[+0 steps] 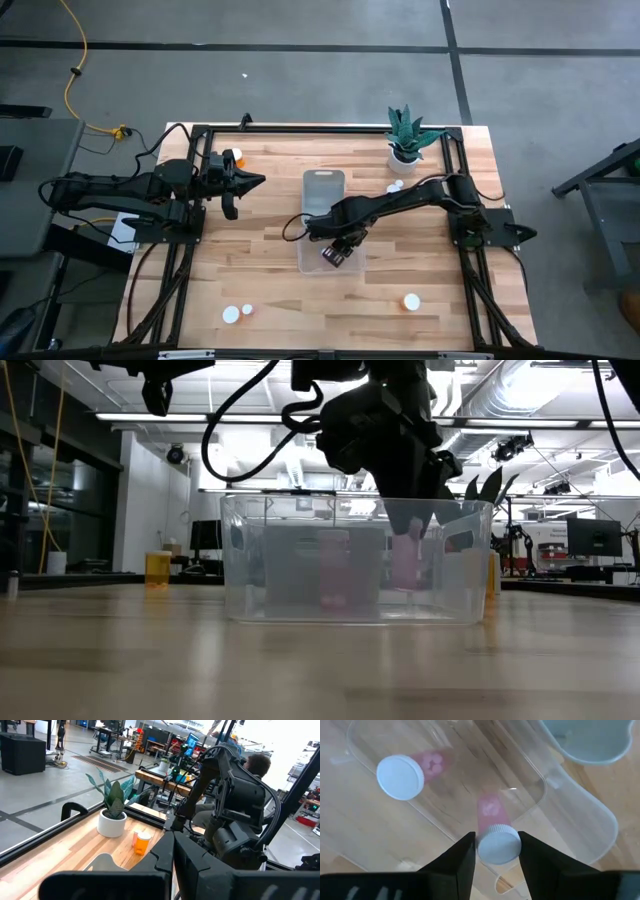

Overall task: Pick and place medicine bottles into bin by pill shape (circle, oval)
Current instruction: Put the bottom right pink pill bottle into the transparent bin, then put the bottom pink pill bottle into the transparent bin

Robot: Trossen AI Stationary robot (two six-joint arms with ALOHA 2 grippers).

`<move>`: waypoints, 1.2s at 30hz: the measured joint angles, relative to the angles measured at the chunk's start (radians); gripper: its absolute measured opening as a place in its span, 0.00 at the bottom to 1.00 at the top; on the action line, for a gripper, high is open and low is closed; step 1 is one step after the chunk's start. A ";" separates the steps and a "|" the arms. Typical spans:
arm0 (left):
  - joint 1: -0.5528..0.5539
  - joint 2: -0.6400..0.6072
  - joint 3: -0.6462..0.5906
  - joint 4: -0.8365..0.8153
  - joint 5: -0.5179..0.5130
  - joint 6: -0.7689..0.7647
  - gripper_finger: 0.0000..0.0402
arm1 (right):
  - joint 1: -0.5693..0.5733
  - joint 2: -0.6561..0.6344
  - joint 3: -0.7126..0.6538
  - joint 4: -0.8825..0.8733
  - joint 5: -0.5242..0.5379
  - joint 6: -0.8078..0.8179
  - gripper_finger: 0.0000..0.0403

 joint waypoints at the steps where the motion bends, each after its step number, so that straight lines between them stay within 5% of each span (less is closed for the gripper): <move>1: 0.000 0.000 0.000 0.000 0.000 0.000 0.00 | 0.000 0.000 0.000 0.000 0.003 0.009 0.36; 18: 0.000 0.000 0.000 0.000 0.000 0.000 0.00 | 0.002 -0.007 0.000 -0.001 0.091 -0.019 0.38; 29: 0.000 0.000 0.000 -0.026 0.000 0.000 0.00 | 0.017 -0.220 0.000 -0.032 0.291 -0.148 0.38; 36: 0.000 0.000 0.000 -0.031 0.000 0.000 0.00 | 0.078 -0.308 0.000 -0.207 0.502 -0.112 0.38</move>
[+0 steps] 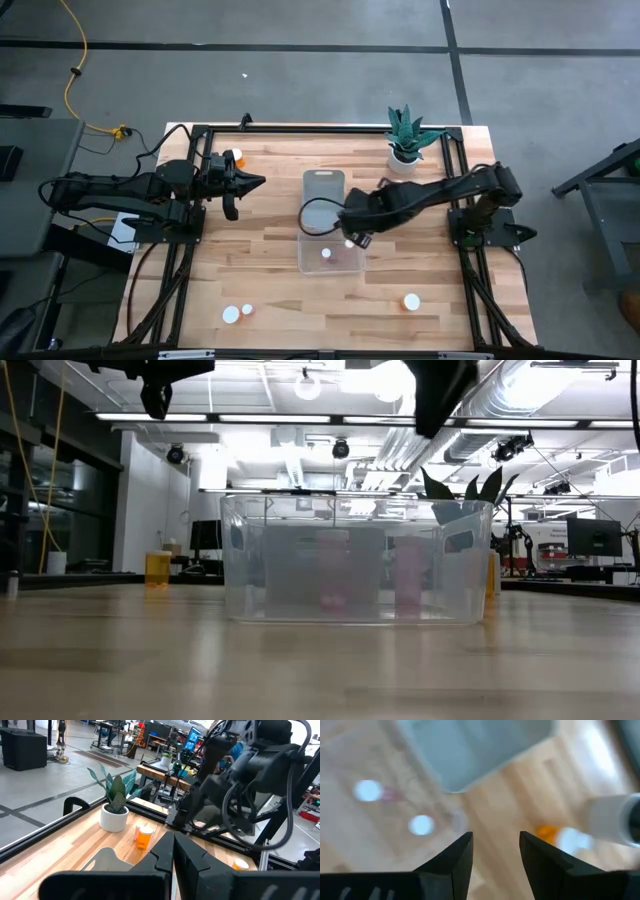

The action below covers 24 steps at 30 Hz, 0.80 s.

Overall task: Pick and place medicine bottles into bin by pill shape (circle, oval)
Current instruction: Put the bottom pink pill bottle into the transparent bin

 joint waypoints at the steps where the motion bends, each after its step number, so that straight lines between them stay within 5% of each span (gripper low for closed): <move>1: 0.000 0.000 0.000 0.000 0.000 0.000 0.00 | 0.013 -0.009 0.000 -0.029 0.035 0.022 0.38; 6: 0.000 0.000 0.000 0.000 0.000 0.000 0.00 | 0.071 -0.078 -0.035 -0.130 0.150 0.079 0.38; 11: 0.000 0.000 0.000 0.000 0.001 -0.009 0.00 | 0.097 -0.331 -0.381 0.019 0.059 0.153 0.38; 17: 0.000 0.000 0.000 0.001 0.004 -0.009 0.00 | 0.104 -0.685 -0.735 0.467 -0.034 0.115 0.38; 24: 0.000 0.004 0.000 0.001 0.002 -0.010 0.00 | 0.090 -0.899 -1.002 1.127 0.044 -0.282 0.38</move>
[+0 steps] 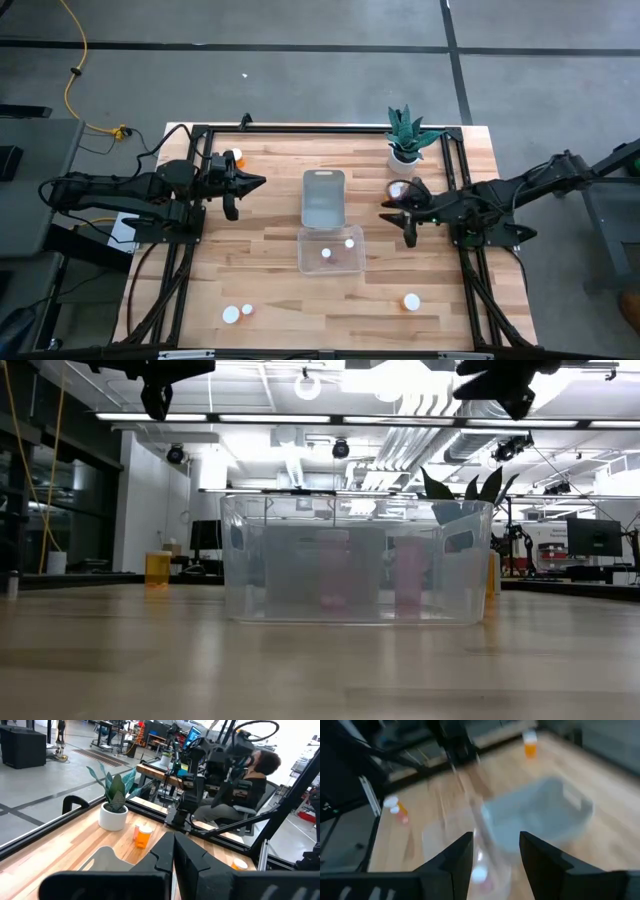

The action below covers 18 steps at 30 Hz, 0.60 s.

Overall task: Pick and place medicine bottles into bin by pill shape (circle, oval)
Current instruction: Put the bottom pink pill bottle into the transparent bin

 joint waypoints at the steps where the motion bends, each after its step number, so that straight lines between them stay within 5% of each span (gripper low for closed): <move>1: 0.000 0.000 0.000 0.000 0.000 0.000 0.00 | -0.002 -0.015 -0.025 0.041 0.004 -0.063 0.38; 12: 0.000 0.000 0.000 -0.001 -0.002 0.063 0.00 | -0.014 -0.044 -0.067 0.161 0.074 -0.076 0.36; 18: 0.000 0.000 0.000 -0.002 0.001 0.115 0.00 | -0.017 -0.044 -0.067 0.218 0.046 -0.140 0.06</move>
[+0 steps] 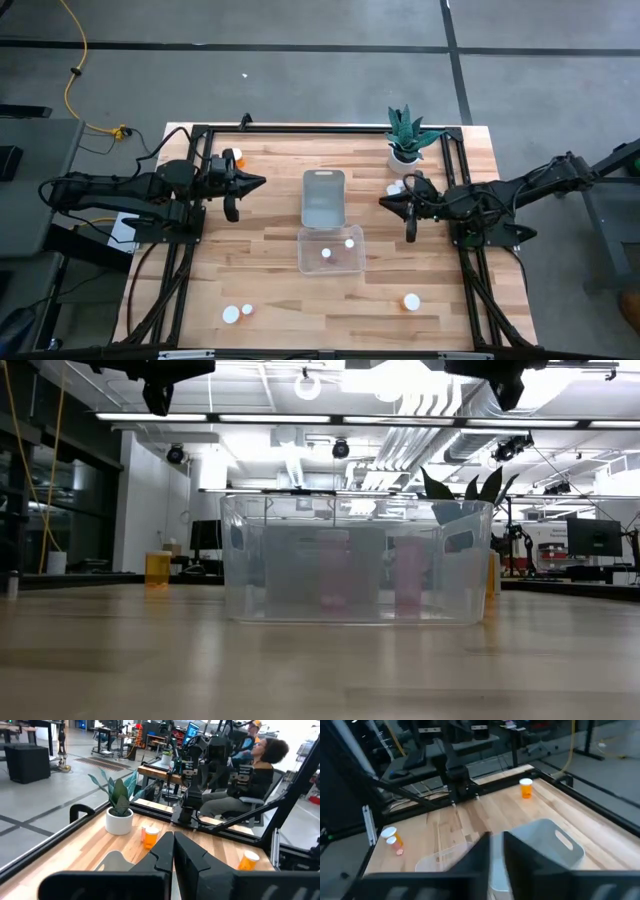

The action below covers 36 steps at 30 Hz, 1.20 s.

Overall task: Pick and place medicine bottles into bin by pill shape (circle, oval)
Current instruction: Put the bottom pink pill bottle into the transparent bin

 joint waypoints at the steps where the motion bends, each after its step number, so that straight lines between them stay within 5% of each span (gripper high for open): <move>1: 0.000 0.000 0.000 0.000 0.002 0.011 0.00 | -0.005 0.000 0.000 0.010 -0.016 -0.017 0.03; 13: 0.000 0.000 0.000 -0.027 0.081 0.089 0.03 | -0.179 0.000 0.000 0.073 -0.255 -0.047 0.00; 27: -0.021 0.109 0.176 -0.320 0.152 -0.088 0.60 | -0.216 0.000 0.000 0.073 -0.327 -0.045 0.00; 36: -0.316 0.392 0.477 -0.813 0.207 -0.146 0.69 | -0.216 0.000 0.000 0.074 -0.327 -0.045 0.00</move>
